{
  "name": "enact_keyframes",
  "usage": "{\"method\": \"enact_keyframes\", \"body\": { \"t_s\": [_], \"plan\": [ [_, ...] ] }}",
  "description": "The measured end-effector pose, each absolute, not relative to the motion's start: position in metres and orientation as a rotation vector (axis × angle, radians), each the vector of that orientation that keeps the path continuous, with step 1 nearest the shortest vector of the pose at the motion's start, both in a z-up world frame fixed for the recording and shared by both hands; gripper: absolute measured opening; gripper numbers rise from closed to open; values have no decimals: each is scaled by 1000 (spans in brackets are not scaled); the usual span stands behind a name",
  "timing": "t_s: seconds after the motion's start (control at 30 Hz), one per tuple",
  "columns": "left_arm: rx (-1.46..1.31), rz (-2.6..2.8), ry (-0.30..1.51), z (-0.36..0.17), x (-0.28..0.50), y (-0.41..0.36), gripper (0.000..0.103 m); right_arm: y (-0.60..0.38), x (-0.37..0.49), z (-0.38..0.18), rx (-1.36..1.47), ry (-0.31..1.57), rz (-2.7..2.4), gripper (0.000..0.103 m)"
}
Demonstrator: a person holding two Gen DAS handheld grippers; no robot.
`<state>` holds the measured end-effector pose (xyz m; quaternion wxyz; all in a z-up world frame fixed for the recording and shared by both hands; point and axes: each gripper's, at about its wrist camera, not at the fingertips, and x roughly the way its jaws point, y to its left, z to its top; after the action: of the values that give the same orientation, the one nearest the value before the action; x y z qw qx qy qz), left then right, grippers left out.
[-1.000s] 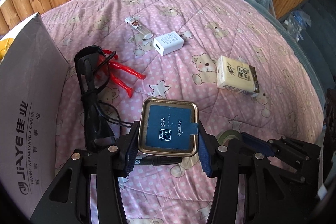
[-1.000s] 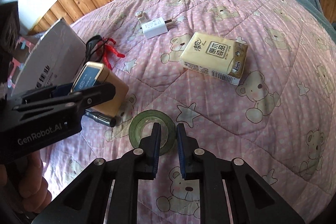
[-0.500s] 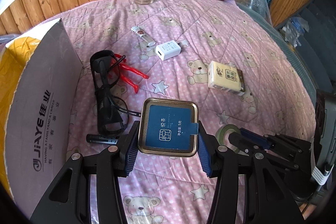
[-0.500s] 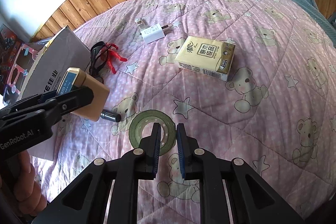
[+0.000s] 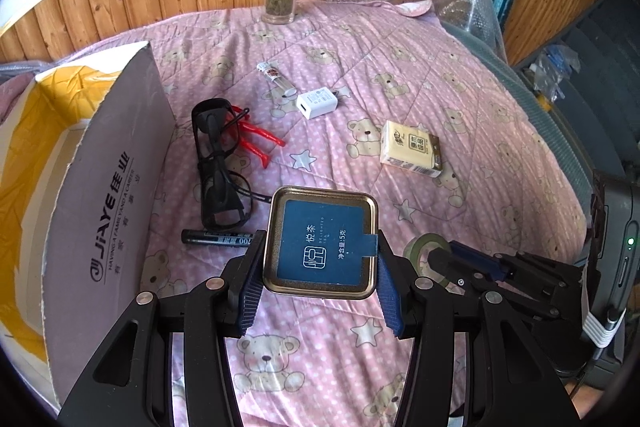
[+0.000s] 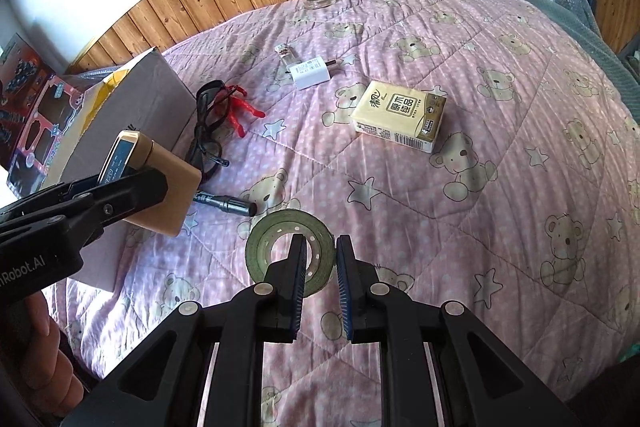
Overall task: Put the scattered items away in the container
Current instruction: 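Carry the tin in the left tool and tape roll in the right over the cardboard box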
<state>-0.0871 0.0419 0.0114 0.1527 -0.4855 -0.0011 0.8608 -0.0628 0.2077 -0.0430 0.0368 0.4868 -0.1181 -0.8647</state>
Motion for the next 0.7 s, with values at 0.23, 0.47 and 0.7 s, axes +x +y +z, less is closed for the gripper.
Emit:
{"method": "enact_keyframes", "body": {
  "t_s": [0.23,0.47,0.7],
  "plan": [
    [-1360,2481,-35,25,-74,33,52,198,-53,-32,1474,-335,-2665,16],
    [-1313,2498,-53,40,-63,26,52,184,-47,-19,1445,-302,-2671,16],
    [-1293,2538,-66,50,-57,12,52,169,-44,-5,1417,-266,-2676,16]
  ]
}}
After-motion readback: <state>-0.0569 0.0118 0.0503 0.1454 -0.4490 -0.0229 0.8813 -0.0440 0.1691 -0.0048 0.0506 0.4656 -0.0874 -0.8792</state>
